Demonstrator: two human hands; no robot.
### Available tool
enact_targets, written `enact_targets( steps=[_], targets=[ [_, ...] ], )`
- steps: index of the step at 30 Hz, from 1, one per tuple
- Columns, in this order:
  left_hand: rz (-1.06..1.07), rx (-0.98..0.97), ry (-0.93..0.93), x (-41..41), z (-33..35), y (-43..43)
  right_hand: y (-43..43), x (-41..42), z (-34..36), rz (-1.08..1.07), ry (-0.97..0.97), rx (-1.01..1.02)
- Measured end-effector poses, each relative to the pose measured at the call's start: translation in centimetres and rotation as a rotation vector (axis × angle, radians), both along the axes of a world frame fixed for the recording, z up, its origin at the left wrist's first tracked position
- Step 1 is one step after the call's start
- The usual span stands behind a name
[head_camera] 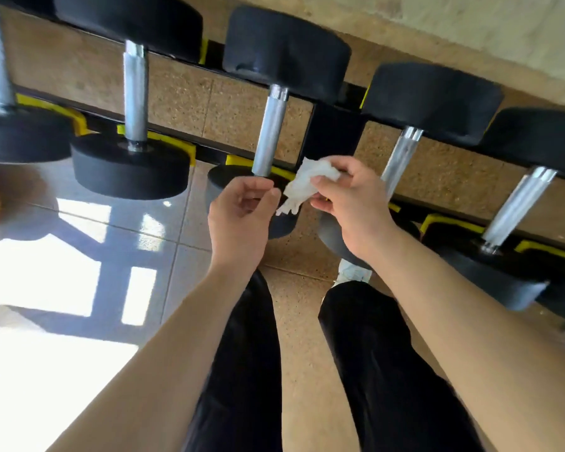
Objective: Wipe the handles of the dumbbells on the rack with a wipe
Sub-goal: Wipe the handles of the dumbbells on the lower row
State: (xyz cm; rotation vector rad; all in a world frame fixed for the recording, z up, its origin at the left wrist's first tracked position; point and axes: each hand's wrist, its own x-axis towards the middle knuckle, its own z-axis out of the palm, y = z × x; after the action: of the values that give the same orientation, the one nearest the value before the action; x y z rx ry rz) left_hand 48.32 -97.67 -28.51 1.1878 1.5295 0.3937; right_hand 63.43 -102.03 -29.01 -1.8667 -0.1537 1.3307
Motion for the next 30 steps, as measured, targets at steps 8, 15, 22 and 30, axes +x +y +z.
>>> enact_targets(
  steps=[8,15,22,30],
  targets=[
    [-0.26,0.1,0.294,-5.5,-3.1,3.1,9.2,-1.2,-6.1,-0.135,-0.336,-0.062],
    [-0.422,0.089,0.262,-6.8,-4.1,6.1,8.3,-4.5,-6.9,0.108,-0.57,-0.075],
    [-0.456,0.073,0.241,-7.1,-4.4,6.9,7.3,-4.6,-4.4,0.52,-0.684,-0.05],
    [-0.464,0.104,0.242,-7.2,-4.4,6.6,10.8,-4.3,-5.4,0.946,-0.925,0.119]
  ],
)
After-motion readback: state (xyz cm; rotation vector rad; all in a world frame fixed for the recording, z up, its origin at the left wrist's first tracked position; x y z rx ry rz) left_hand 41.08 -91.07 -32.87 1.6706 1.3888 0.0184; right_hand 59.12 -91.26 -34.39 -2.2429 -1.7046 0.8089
